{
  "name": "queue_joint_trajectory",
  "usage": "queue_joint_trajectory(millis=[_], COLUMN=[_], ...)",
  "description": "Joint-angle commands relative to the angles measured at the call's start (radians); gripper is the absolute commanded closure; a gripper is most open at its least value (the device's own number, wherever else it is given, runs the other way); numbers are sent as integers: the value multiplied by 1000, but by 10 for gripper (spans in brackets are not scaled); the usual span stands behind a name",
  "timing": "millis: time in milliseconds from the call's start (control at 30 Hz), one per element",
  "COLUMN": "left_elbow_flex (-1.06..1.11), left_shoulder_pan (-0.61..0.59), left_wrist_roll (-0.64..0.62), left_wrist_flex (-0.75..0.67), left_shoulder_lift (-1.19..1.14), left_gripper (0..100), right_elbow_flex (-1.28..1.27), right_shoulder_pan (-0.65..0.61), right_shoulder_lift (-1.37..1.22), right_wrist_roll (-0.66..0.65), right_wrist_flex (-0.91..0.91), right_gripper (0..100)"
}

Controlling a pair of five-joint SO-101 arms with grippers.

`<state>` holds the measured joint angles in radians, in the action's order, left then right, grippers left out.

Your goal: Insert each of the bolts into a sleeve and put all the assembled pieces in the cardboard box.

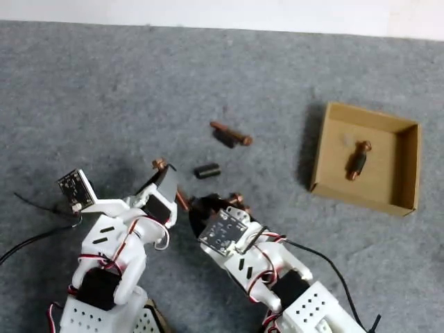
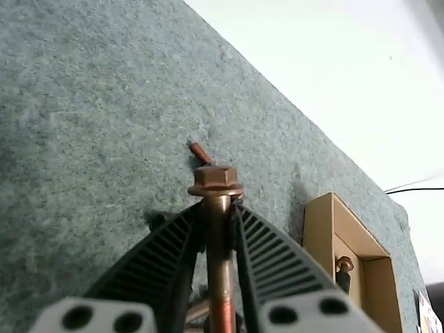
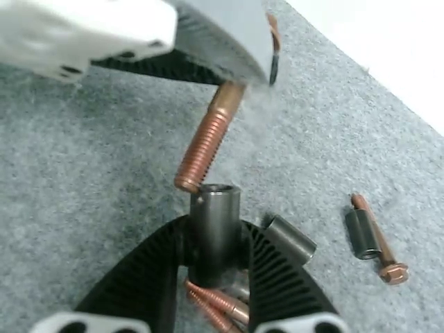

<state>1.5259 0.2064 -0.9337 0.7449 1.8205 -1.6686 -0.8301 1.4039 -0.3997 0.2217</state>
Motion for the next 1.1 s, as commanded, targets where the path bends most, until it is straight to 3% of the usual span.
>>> queue_joint_trajectory(millis=[0,400,633,1067], left_elbow_flex=[-35,-22,101,71], left_shoulder_pan=[-12,-12,-10,27], left_wrist_roll=[0,0,0,5], left_wrist_flex=[-31,-32,-183,-130], left_shoulder_lift=[18,18,18,18], left_gripper=[995,995,995,995], right_elbow_flex=[-104,-108,-108,-105], right_shoulder_pan=[-24,-35,-35,-1], right_shoulder_lift=[22,22,22,22], right_wrist_roll=[-8,-9,-9,-5], right_wrist_flex=[-31,-31,-31,-31], right_gripper=[993,993,993,993])
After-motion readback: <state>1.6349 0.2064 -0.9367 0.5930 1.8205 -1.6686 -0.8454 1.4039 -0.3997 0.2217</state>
